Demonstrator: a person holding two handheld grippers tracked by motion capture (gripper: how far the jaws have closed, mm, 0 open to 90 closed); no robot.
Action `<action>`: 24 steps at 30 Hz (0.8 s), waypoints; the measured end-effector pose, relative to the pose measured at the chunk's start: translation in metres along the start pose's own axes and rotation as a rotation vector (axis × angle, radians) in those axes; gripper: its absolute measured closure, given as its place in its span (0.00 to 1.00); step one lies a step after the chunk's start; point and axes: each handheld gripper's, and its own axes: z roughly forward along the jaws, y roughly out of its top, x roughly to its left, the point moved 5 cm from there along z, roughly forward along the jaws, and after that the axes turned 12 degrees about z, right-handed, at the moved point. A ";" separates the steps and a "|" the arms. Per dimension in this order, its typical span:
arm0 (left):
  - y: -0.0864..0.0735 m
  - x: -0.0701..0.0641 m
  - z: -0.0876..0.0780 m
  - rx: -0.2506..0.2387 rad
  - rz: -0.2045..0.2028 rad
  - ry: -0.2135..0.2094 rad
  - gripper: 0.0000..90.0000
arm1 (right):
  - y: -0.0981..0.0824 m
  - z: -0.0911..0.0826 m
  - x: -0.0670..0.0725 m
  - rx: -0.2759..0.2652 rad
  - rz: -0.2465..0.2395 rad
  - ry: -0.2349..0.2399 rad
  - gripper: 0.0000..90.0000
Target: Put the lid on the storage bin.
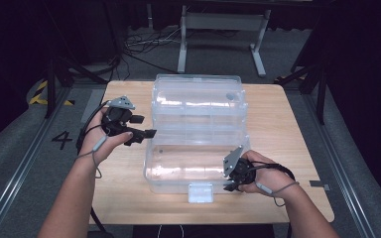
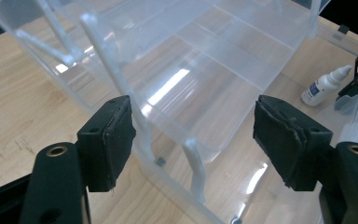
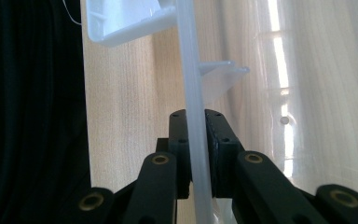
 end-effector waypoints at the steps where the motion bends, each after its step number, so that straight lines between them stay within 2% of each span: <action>1: 0.004 0.000 0.000 0.001 0.008 -0.001 0.32 | 0.000 0.000 0.000 0.003 0.004 -0.002 0.92; 9: 0.034 0.002 0.003 -0.011 0.044 -0.006 0.32 | -0.001 0.000 -0.001 -0.005 0.003 0.006 0.92; 13: 0.046 0.002 0.006 -0.001 0.067 -0.005 0.32 | -0.001 0.000 -0.001 -0.003 0.005 0.006 0.92; 24: 0.078 0.008 0.027 0.016 0.105 -0.018 0.31 | -0.001 0.000 -0.002 -0.016 -0.006 0.016 0.91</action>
